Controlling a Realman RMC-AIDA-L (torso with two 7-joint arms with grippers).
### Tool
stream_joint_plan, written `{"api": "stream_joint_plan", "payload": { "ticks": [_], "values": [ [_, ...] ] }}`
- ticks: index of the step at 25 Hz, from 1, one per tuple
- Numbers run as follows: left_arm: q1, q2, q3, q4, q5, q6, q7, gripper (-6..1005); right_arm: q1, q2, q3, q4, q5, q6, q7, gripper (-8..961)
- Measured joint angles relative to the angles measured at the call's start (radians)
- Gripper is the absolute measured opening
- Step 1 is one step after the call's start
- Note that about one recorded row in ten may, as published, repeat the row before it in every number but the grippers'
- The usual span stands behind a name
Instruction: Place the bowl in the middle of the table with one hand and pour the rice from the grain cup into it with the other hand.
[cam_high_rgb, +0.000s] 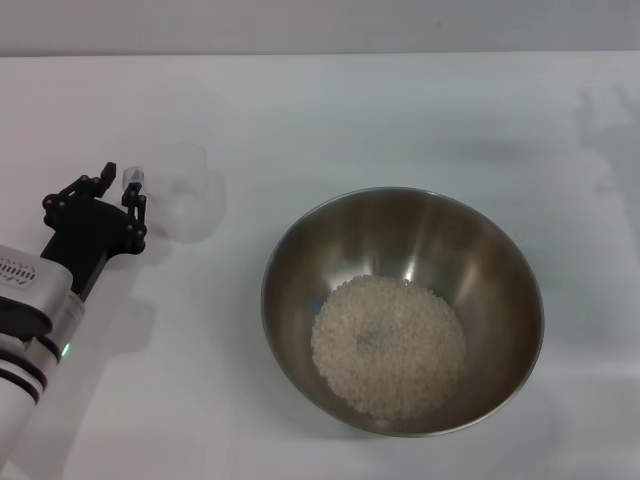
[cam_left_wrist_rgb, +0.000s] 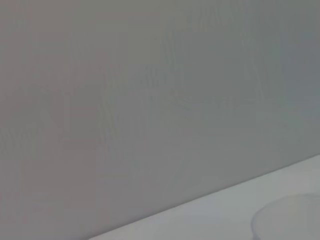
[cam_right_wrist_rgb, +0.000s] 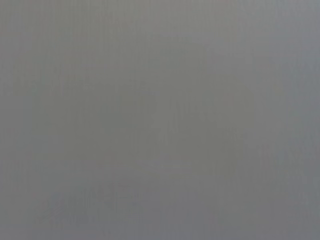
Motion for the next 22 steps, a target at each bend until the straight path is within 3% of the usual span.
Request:
{"api": "stream_joint_plan", "payload": {
  "ticks": [14,22],
  "values": [
    [0.034,0.001,0.023,0.005,0.010,0.024,-0.007,317,0.018,-0.003,0.005,0.008,0.004,0.012,-0.005,475],
    [0.093,0.004,0.030,0.023,0.011,0.119,-0.061,370,0.020,-0.003,0.005,0.009,0.006,0.020,-0.008,476]
  ]
}}
